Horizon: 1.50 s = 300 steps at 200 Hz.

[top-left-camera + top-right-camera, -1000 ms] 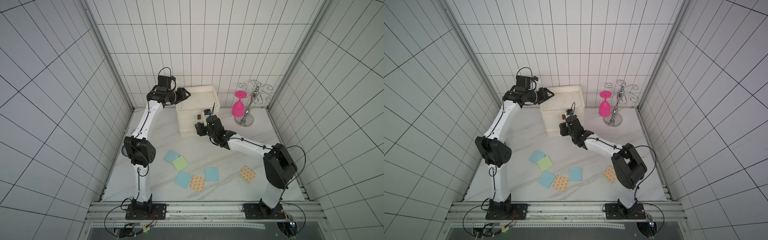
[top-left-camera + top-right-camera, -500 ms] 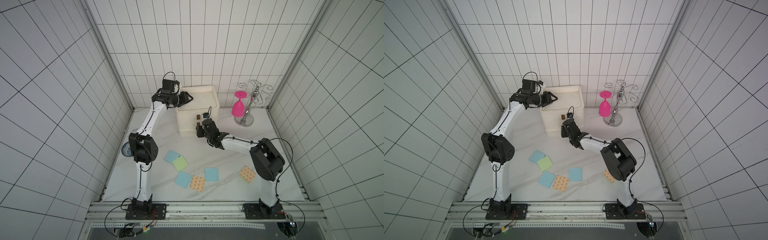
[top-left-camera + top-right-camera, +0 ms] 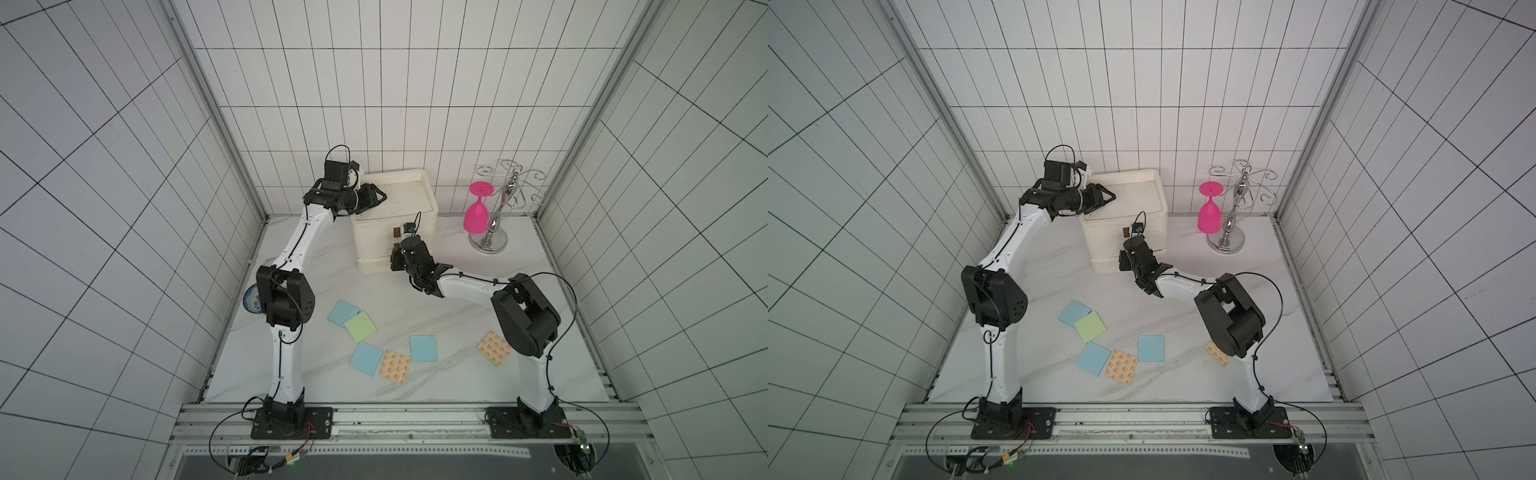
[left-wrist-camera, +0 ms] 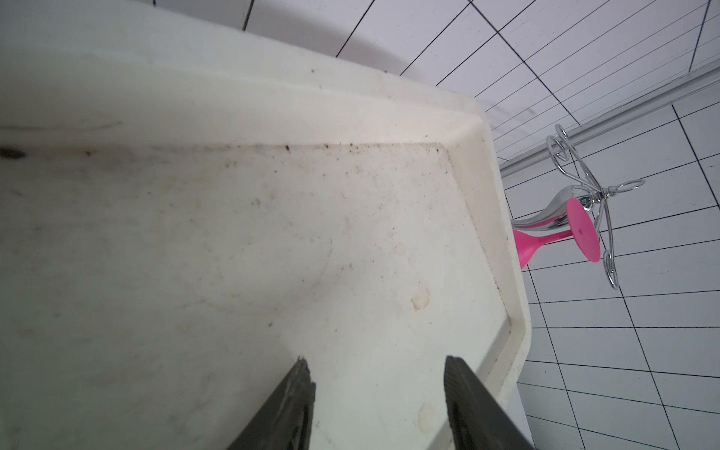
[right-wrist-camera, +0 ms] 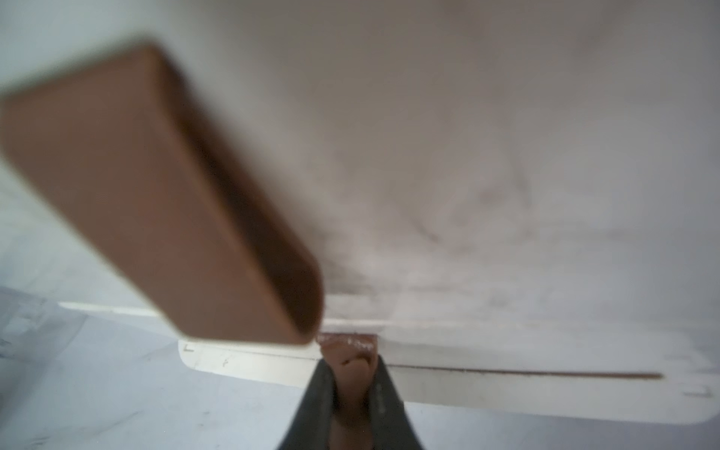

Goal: Please put the sticky notes in the drawer by color
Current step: Open the drawer in the storage box.

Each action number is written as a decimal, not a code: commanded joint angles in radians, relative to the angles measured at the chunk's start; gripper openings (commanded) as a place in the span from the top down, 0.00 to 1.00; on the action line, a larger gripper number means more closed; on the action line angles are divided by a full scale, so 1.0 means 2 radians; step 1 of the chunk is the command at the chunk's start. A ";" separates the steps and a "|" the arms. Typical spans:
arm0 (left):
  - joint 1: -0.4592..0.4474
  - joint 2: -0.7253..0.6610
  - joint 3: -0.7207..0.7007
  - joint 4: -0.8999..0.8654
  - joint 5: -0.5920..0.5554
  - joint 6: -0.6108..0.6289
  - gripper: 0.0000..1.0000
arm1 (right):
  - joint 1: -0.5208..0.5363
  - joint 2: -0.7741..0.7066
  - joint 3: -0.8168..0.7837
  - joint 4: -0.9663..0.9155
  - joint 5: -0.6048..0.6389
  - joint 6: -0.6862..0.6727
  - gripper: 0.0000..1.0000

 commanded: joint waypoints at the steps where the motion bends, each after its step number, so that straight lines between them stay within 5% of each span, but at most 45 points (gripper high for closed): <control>1: 0.008 0.008 -0.022 -0.065 -0.017 0.007 0.43 | -0.004 -0.010 0.006 0.020 0.007 0.001 1.00; 115: 0.002 -0.007 -0.030 -0.063 -0.005 -0.001 0.43 | 0.077 -0.218 -0.198 0.003 0.056 0.011 1.00; 230: -0.025 -0.029 -0.069 -0.062 -0.010 0.002 0.43 | 0.133 -0.294 -0.249 -0.052 0.095 0.045 1.00; 256: -0.026 -0.045 -0.068 -0.063 -0.009 0.002 0.43 | 0.133 -0.314 -0.239 -0.085 0.090 0.043 0.62; 300: -0.026 -0.104 -0.064 -0.071 -0.010 0.007 0.43 | 0.112 -0.430 -0.236 -0.237 0.094 0.081 0.37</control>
